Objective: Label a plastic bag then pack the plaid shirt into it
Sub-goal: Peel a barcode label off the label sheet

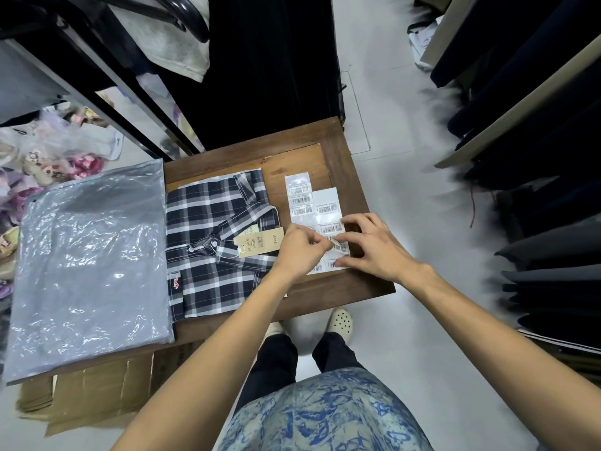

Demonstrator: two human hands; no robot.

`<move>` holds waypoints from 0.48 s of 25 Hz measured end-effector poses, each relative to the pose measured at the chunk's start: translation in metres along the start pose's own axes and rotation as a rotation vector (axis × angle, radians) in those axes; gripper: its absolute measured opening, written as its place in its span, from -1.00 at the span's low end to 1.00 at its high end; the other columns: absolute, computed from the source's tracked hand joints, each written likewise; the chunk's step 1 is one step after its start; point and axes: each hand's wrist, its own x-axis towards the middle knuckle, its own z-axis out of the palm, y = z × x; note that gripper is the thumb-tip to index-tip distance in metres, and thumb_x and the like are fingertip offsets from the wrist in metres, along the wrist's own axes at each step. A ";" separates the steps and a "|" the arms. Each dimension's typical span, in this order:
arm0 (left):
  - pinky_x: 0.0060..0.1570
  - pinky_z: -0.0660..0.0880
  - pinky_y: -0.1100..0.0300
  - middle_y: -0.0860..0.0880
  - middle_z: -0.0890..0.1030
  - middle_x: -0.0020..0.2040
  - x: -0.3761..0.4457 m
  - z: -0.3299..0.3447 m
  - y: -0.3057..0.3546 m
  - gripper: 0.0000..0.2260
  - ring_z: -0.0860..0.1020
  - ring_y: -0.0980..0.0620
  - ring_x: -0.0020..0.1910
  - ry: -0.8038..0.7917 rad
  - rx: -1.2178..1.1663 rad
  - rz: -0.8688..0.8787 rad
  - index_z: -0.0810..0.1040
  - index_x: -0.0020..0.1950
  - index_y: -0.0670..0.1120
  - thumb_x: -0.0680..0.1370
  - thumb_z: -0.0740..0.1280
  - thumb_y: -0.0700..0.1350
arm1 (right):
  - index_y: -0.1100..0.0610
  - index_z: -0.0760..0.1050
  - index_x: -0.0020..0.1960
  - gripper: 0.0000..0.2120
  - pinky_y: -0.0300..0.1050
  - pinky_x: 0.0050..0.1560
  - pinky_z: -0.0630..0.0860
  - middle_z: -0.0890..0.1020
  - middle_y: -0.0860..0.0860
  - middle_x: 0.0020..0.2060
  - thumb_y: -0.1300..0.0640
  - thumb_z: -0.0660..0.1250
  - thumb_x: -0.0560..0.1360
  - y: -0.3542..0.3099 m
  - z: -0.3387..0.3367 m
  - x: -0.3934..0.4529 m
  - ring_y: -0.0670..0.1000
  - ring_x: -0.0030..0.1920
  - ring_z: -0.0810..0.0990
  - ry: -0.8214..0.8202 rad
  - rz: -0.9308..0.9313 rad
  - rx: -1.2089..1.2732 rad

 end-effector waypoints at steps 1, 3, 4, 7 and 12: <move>0.08 0.40 0.20 -0.03 0.60 -0.05 0.001 0.001 0.001 -0.80 0.51 0.06 0.13 0.009 -0.002 -0.008 0.66 -0.35 0.05 0.48 0.45 -0.03 | 0.01 0.63 0.28 -0.49 0.09 0.37 0.37 0.47 0.04 0.38 -0.22 0.51 0.42 0.001 0.000 -0.001 0.13 0.36 0.33 0.008 0.014 -0.002; -0.03 0.44 0.16 0.01 0.63 -0.16 0.002 0.000 0.002 -0.73 0.56 0.03 -0.02 0.028 -0.022 -0.006 0.61 -0.45 0.07 0.47 0.44 -0.04 | -0.01 0.64 0.27 -0.48 0.09 0.37 0.35 0.46 0.03 0.39 -0.25 0.50 0.41 0.001 0.001 -0.003 0.12 0.36 0.31 0.010 0.031 0.004; -0.10 0.45 0.16 0.04 0.63 -0.26 0.001 -0.001 0.003 -0.70 0.56 0.02 -0.13 0.034 -0.032 0.006 0.60 -0.48 0.06 0.48 0.44 -0.06 | -0.01 0.64 0.26 -0.48 0.10 0.37 0.35 0.46 0.01 0.39 -0.26 0.50 0.40 0.001 0.001 -0.003 0.11 0.36 0.30 0.010 0.034 0.008; -0.13 0.53 0.10 -0.02 0.72 -0.25 -0.002 -0.007 0.009 -0.76 0.64 0.00 -0.20 0.045 -0.041 0.027 0.68 -0.37 -0.06 0.50 0.44 -0.10 | -0.02 0.65 0.26 -0.44 0.10 0.40 0.31 0.44 -0.03 0.39 -0.28 0.52 0.37 0.000 -0.002 -0.001 0.06 0.36 0.26 -0.006 0.078 0.062; 0.00 0.56 0.16 0.11 0.73 -0.12 -0.005 -0.009 0.009 -0.87 0.65 0.11 -0.02 0.095 -0.073 0.054 0.77 -0.18 -0.04 0.51 0.43 -0.08 | -0.12 0.59 0.32 -0.35 -0.05 0.45 0.22 0.44 -0.19 0.32 -0.35 0.54 0.30 -0.006 -0.016 0.005 -0.09 0.37 0.20 -0.067 0.187 0.309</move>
